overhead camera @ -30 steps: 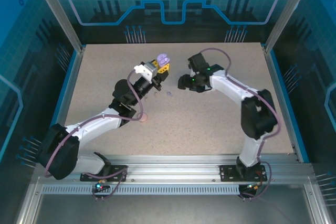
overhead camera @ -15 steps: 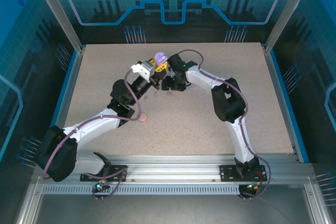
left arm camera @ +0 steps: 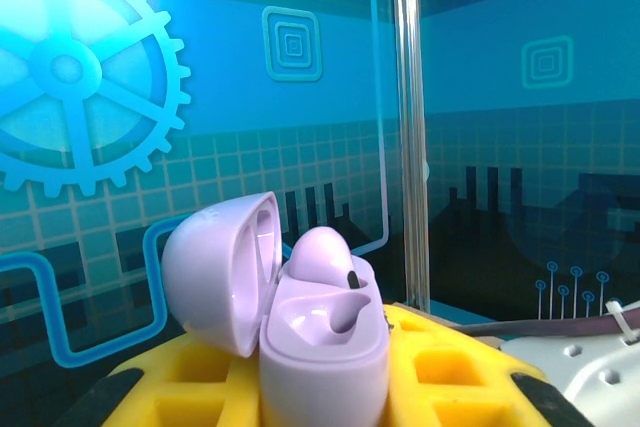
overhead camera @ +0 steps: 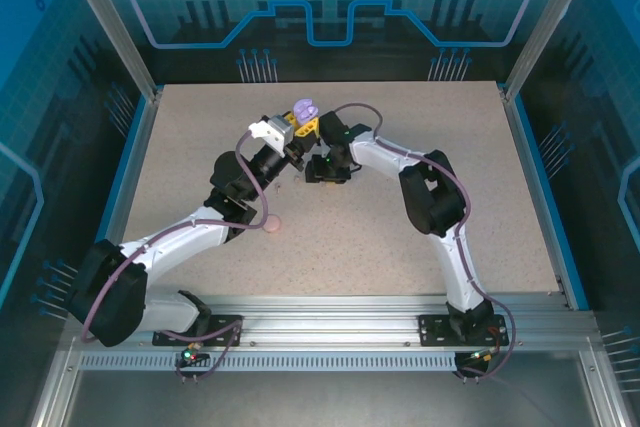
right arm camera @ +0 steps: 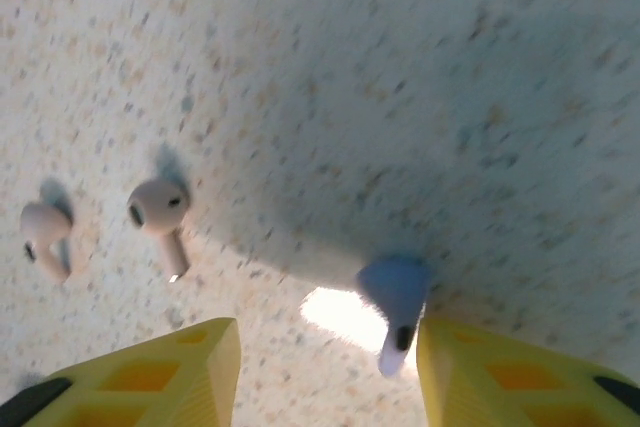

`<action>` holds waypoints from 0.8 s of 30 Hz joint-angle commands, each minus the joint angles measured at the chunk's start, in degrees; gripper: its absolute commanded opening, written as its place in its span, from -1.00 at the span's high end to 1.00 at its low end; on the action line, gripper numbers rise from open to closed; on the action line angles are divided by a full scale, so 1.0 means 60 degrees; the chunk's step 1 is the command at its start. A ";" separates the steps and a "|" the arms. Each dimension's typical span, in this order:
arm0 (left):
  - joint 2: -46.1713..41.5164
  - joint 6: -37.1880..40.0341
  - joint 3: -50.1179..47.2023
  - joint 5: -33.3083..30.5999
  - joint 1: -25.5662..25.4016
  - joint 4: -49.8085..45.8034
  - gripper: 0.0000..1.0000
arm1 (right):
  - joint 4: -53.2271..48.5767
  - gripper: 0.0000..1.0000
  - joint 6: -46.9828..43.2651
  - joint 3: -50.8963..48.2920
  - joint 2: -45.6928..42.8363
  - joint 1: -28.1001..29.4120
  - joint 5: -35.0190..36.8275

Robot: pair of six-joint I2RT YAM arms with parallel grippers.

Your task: Insert wireless bluetooth earbuds into charging case

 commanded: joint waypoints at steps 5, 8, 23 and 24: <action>-0.0078 -0.0380 0.0108 -0.0085 0.0064 0.0304 1.00 | 0.0053 0.04 0.0046 -0.0828 -0.1335 0.0448 -0.0394; -0.0067 -0.0398 0.0116 -0.0064 0.0069 0.0300 1.00 | -0.0683 0.03 0.0257 -0.0558 -0.1385 0.0417 0.0849; 0.0039 -0.0343 0.0237 -0.0073 0.0073 0.0333 1.00 | -0.0905 -0.05 0.2858 0.0853 -0.0233 0.0156 0.1703; 0.0054 -0.0354 0.0230 -0.0073 0.0073 0.0360 1.00 | -0.0984 -0.05 0.2744 0.1142 -0.0043 0.0156 0.1680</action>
